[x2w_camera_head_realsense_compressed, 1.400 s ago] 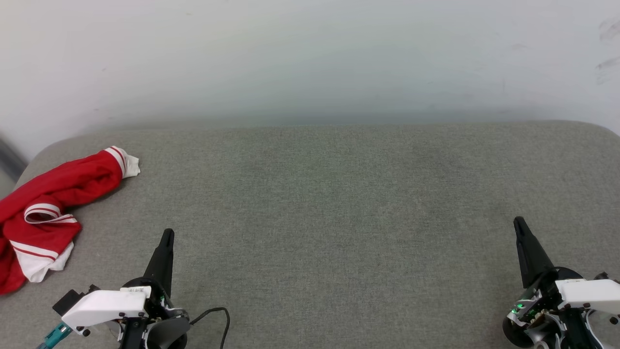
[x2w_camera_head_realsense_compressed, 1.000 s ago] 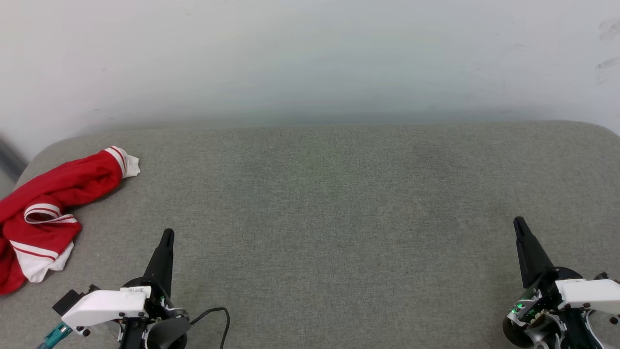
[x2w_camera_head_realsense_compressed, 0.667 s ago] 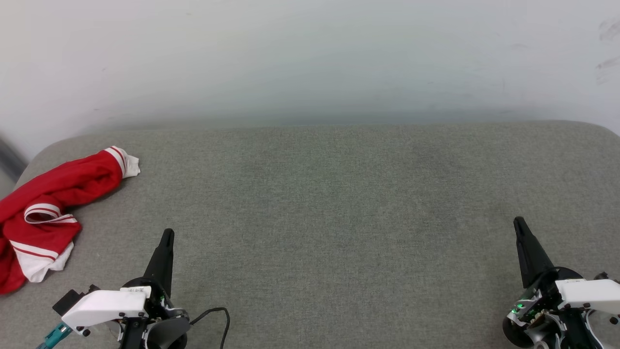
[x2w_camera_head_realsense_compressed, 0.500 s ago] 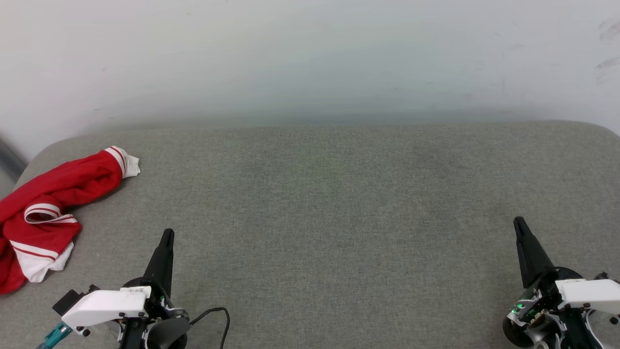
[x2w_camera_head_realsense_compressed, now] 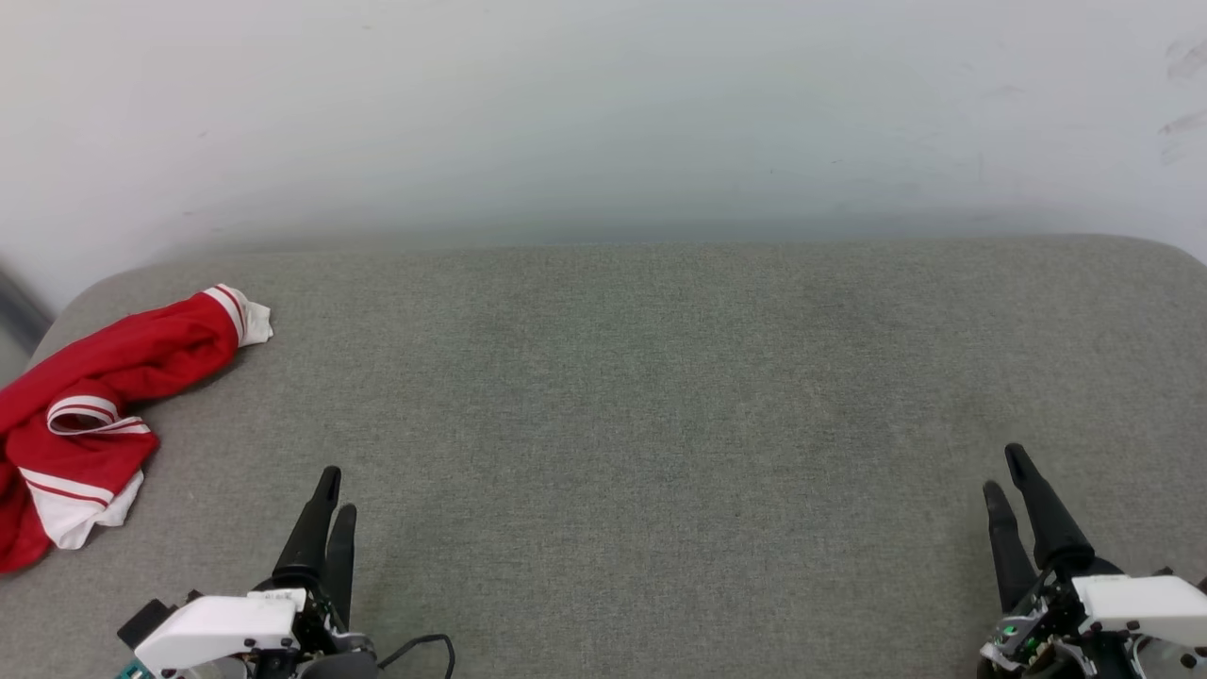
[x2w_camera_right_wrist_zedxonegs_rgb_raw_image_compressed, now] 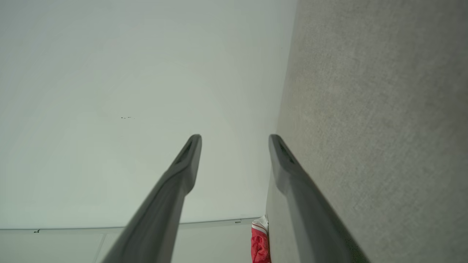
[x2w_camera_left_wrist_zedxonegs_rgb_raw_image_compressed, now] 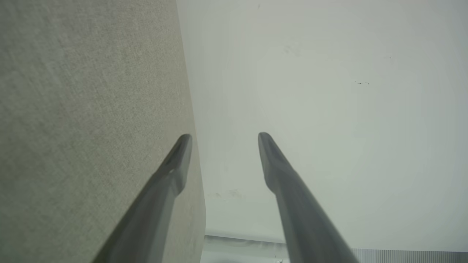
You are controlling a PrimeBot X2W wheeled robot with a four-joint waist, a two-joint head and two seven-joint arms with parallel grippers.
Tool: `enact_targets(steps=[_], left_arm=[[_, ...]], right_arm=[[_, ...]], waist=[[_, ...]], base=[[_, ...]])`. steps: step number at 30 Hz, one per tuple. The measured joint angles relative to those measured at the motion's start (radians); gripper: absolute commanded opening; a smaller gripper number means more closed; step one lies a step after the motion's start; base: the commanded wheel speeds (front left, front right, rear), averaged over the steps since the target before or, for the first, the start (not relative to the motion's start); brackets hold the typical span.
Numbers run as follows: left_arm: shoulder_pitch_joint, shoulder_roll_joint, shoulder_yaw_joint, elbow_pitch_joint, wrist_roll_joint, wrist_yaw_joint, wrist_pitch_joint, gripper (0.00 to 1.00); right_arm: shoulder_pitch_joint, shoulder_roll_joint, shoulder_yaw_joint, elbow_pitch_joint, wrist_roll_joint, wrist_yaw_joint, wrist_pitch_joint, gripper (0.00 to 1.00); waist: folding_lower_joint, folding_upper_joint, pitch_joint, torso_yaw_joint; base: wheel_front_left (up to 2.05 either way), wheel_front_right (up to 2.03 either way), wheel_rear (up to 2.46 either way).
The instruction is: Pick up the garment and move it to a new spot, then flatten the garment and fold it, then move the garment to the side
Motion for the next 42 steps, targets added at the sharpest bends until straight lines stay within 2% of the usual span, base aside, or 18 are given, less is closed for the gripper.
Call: enact_targets(steps=[10,16,25,34,42], left_arm=[[0.023,-0.001,-0.024,-0.026,0.030,0.000,-0.047,1.00],[0.029,-0.001,-0.015,-0.026,0.086,0.000,-0.074,1.00],[0.046,-0.001,0.016,-0.050,0.213,0.001,-0.112,1.00],[0.049,-0.001,0.055,-0.135,0.366,0.033,-0.146,1.00],[0.060,0.000,0.027,-0.241,0.555,0.069,-0.175,1.00]], right_arm=[[0.019,0.000,0.024,-0.018,-0.039,0.000,-0.048,1.00],[0.034,0.001,0.010,-0.020,-0.089,0.000,-0.076,1.00],[0.034,0.001,-0.020,-0.036,-0.288,0.000,-0.115,1.00],[0.034,0.001,-0.021,-0.120,-0.500,0.000,-0.147,1.00],[0.035,0.001,0.012,-0.212,-0.723,0.000,-0.177,1.00]], waist=[[0.0000,0.0000,0.001,-0.002],[0.0000,0.0000,0.001,-0.004],[0.0000,0.0000,0.002,-0.005],[0.0000,0.0000,0.005,-0.007],[0.0000,0.0000,0.009,-0.008]], base=[[0.00,0.00,0.00],[0.00,0.00,0.00],[0.00,0.00,0.00],[0.00,0.00,0.00],[0.00,0.00,0.00]])
